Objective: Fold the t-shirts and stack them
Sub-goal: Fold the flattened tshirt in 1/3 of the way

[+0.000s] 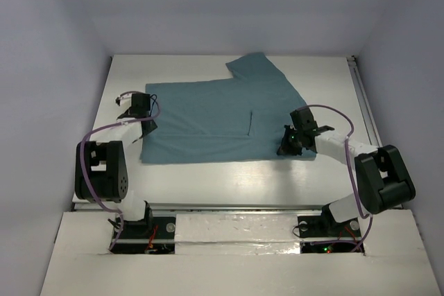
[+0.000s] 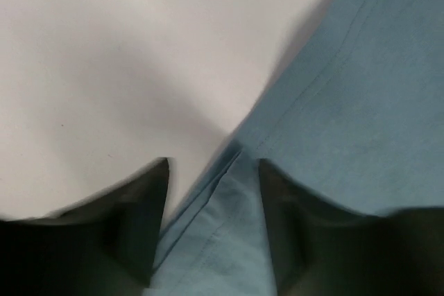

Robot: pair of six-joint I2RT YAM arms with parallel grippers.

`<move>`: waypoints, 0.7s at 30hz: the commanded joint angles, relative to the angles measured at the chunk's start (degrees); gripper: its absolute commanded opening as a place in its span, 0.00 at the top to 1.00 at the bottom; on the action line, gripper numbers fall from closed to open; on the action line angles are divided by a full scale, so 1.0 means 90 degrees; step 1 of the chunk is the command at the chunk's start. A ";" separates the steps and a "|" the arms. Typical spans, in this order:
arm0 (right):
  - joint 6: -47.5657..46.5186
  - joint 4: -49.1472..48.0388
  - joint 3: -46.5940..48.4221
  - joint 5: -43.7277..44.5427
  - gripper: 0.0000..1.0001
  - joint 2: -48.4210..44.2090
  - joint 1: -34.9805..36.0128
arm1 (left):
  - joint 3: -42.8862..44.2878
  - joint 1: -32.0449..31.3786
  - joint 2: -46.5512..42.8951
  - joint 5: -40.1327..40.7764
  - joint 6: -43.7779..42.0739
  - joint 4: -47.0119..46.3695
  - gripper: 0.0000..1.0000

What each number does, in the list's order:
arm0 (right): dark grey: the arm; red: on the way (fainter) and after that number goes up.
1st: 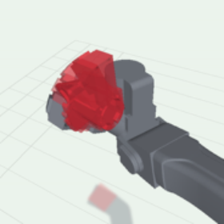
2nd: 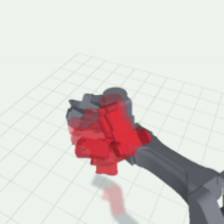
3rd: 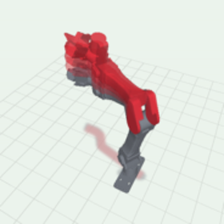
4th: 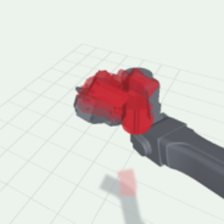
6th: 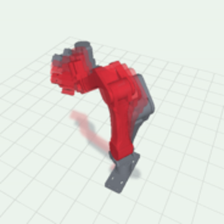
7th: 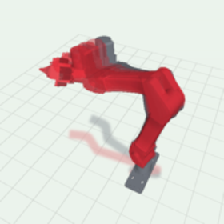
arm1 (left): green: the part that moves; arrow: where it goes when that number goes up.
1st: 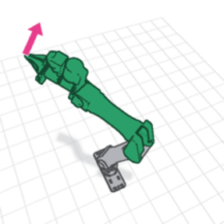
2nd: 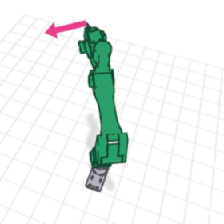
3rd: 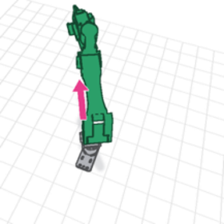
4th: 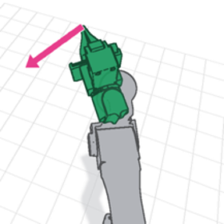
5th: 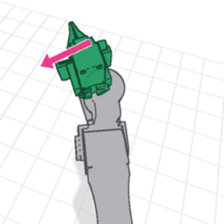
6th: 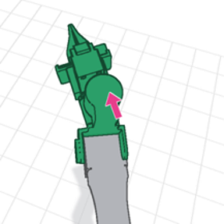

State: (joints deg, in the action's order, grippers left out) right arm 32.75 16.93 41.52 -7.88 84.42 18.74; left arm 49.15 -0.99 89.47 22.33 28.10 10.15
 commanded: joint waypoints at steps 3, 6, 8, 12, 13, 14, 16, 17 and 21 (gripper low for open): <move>-0.0162 0.0559 0.0503 0.0231 1.00 -0.0473 -0.0002 | 0.0768 0.0042 -0.0663 0.0069 -0.0046 0.0063 0.14; -0.0192 0.0930 0.0933 0.0299 0.70 -0.0737 -0.0002 | 0.0897 -0.0172 -0.1122 -0.0098 -0.0007 0.0190 0.08; -0.0231 0.1087 0.1215 0.0445 0.53 -0.0893 -0.0002 | 0.0839 -0.0834 -0.1512 -0.0127 0.0110 0.0258 0.10; -0.0222 0.1040 0.1295 0.0475 0.86 -0.0710 -0.0002 | 0.0264 -0.2348 -0.1923 -0.0604 0.0792 0.0103 0.34; -0.0144 0.0942 0.1266 0.0291 1.00 -0.0612 -0.0002 | 0.0136 -0.2592 -0.1991 -0.0760 0.0968 -0.0004 0.46; -0.0114 0.0825 0.1208 0.0145 1.00 -0.0514 -0.0002 | -0.0020 -0.2914 -0.2011 -0.0955 0.1279 -0.0334 0.81; 0.0052 0.0416 0.1061 -0.0237 1.00 -0.0270 -0.0002 | -0.0411 -0.3169 -0.2021 -0.1444 0.1525 -0.0658 1.00; 0.0101 0.0279 0.1003 -0.0276 1.00 -0.0211 -0.0002 | -0.0518 -0.3267 -0.1992 -0.1533 0.1594 -0.0901 1.00; 0.0121 -0.0006 0.1216 -0.0297 1.00 0.0306 0.0066 | -0.0812 -0.3639 -0.1622 -0.1689 0.1722 -0.1069 1.00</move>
State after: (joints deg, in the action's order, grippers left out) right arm 33.06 21.34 50.85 -9.10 85.36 18.85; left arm 43.03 -32.60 73.60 9.85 40.29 4.34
